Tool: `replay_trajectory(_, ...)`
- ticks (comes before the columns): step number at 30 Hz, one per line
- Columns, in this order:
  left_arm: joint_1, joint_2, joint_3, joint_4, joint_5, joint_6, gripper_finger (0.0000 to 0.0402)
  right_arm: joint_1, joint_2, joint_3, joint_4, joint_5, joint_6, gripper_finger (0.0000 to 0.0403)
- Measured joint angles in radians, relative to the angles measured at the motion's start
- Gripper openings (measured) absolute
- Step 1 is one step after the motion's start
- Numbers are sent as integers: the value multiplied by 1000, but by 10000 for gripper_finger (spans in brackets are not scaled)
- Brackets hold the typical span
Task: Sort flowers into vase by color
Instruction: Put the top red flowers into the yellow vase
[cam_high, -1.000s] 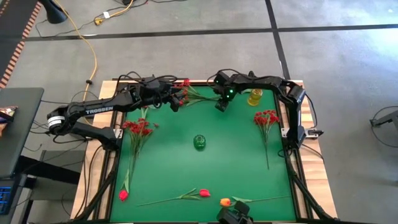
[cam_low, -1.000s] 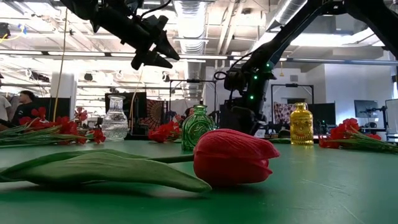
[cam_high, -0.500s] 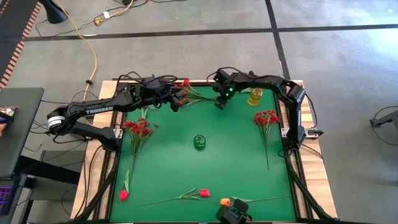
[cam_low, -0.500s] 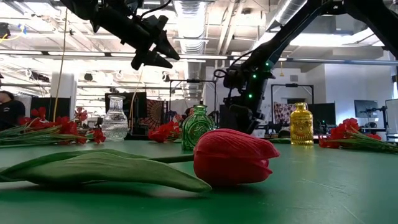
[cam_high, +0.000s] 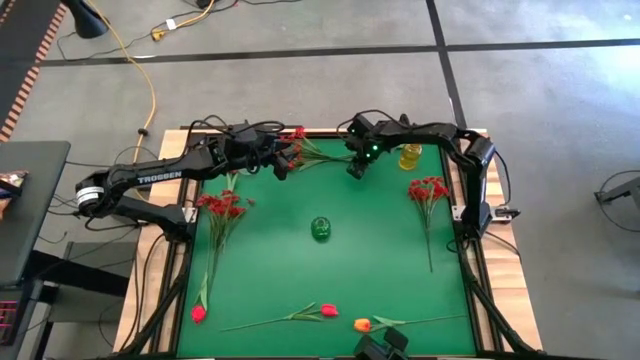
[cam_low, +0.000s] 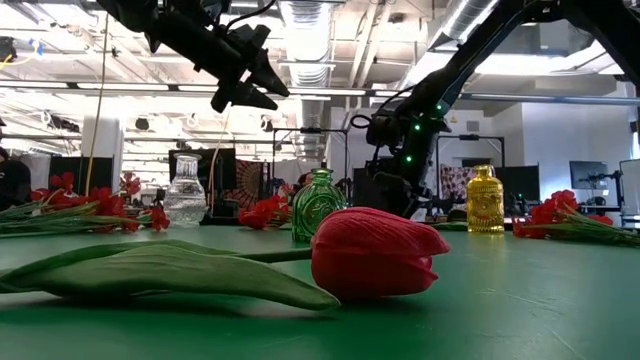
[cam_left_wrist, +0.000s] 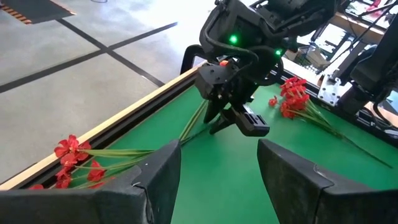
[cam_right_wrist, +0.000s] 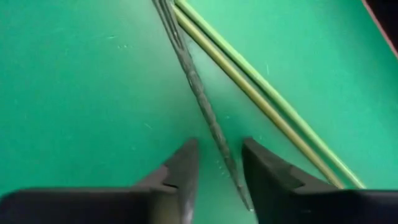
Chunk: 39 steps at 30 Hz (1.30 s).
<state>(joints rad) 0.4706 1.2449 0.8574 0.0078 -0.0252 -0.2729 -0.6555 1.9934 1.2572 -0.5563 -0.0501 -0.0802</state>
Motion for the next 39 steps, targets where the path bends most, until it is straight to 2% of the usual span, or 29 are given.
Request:
replay_trajectory(4,0,0,0,0,-6,2,200,0,2,-1,-1,-1,2,46)
replay_trajectory(6,0,0,0,0,-6,2,200,1,2,-1,-4,0,0,18)
replay_trajectory(12,0,0,0,4,2,1,200,6,8,62,-115,-8,-5,29)
replay_trajectory(17,0,0,0,7,14,0,200,30,6,148,-265,-31,-33,17)
replay_trajectory(22,0,-1,0,9,17,-1,200,49,-36,216,-325,-54,-32,18)
replay_trajectory(26,0,-2,0,15,23,-3,200,49,-83,234,-332,-85,4,18)
replay_trajectory(34,1,-2,0,48,72,-2,200,31,-230,238,-378,-258,93,18)
replay_trajectory(36,1,-2,0,63,73,-2,200,41,-251,232,-364,-254,106,20)
replay_trajectory(39,1,-3,0,71,75,-2,200,67,-235,189,-201,-204,107,32)
